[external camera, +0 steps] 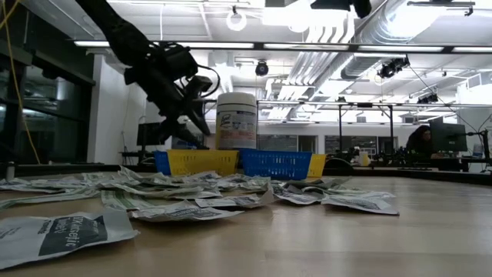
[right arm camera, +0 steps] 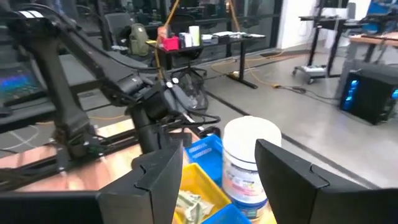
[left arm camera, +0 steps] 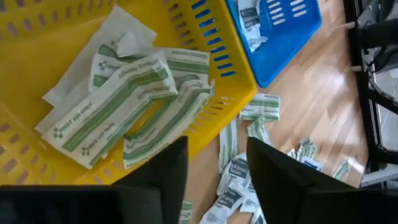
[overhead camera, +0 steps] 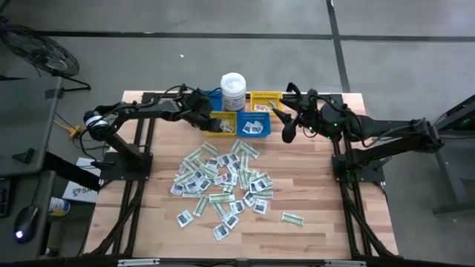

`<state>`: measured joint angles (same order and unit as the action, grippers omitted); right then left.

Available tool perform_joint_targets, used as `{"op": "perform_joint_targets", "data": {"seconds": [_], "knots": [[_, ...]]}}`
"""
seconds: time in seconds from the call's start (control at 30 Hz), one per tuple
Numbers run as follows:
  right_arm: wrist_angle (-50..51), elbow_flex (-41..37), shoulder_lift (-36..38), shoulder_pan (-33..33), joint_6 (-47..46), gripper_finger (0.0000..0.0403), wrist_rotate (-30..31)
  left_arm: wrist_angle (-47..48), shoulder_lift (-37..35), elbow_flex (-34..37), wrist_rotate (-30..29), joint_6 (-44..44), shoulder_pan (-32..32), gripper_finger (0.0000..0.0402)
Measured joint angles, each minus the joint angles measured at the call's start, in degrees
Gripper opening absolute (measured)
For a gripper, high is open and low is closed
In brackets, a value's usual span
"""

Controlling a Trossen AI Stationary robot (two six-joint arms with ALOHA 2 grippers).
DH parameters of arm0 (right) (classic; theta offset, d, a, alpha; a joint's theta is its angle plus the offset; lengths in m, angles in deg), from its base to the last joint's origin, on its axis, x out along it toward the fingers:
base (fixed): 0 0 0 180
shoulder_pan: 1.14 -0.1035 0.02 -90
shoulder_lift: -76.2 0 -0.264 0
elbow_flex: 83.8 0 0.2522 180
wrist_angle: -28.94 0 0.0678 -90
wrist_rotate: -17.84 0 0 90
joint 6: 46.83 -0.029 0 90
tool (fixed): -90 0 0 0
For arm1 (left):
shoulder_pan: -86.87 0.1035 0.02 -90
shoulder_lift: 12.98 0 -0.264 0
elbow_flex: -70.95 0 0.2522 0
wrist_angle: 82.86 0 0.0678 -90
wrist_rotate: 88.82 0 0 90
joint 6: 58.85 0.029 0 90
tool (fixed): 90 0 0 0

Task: Pick & Place First Aid Supplies
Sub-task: Put the green bandage pad into the left yellow bin

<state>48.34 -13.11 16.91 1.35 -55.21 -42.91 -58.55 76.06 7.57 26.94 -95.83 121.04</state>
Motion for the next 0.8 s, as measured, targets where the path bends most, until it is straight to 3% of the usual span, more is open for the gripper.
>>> {"op": "perform_joint_targets", "data": {"seconds": [0.13,0.43,0.8], "knots": [[1.94,0.0,0.0,0.0,-2.91,0.0195,-2.33,2.24,-0.86,-2.66,0.47,2.65,0.0,0.0188],[13.08,0.0,0.0,0.0,-16.38,0.0195,-9.37,16.39,-7.84,-9.31,-1.77,12.34,-0.94,0.019],[36.18,-1.1,0.0,-3.58,-52.92,0.0195,-24.98,22.67,-21.79,-9.34,-12.13,14.52,-12.08,0.019]]}}
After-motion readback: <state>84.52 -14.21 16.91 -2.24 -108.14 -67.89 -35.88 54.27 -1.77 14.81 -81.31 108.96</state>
